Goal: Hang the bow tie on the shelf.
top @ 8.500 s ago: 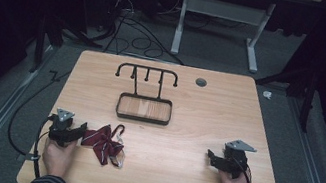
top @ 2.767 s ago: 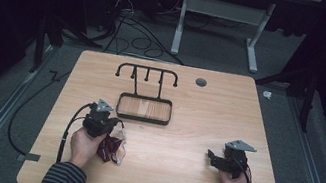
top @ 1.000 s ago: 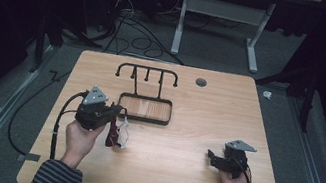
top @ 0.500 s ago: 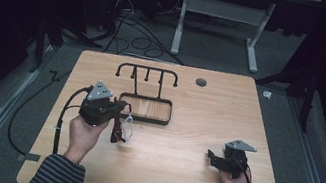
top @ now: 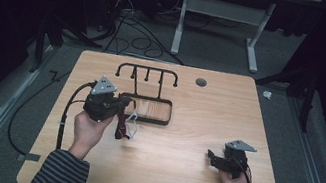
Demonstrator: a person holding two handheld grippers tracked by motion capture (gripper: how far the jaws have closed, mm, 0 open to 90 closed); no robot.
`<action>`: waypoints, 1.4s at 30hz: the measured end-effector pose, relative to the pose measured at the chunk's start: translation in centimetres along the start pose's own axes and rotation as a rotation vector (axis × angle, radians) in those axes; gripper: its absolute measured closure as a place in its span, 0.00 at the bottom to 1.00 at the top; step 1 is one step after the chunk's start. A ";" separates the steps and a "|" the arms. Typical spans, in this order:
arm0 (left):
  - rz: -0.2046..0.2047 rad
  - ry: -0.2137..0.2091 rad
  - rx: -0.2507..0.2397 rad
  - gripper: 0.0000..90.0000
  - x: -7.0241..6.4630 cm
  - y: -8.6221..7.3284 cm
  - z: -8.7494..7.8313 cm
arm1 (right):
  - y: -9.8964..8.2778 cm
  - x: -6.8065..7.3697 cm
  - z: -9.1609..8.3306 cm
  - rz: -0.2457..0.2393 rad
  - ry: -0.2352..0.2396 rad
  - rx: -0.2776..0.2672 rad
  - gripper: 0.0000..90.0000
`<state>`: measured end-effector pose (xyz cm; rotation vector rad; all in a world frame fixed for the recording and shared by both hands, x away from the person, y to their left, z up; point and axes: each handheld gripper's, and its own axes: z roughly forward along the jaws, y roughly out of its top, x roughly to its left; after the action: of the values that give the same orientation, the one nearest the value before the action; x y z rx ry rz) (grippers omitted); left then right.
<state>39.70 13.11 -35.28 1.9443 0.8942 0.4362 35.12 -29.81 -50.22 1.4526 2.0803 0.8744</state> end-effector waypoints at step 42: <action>-0.030 -0.032 -0.056 0.99 0.8 3.5 1.8 | 0.1 0.1 0.1 0.002 -0.007 0.000 0.30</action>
<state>42.83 11.52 -33.26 1.8798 0.8804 0.4073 35.18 -29.72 -50.22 1.4559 2.0742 0.8687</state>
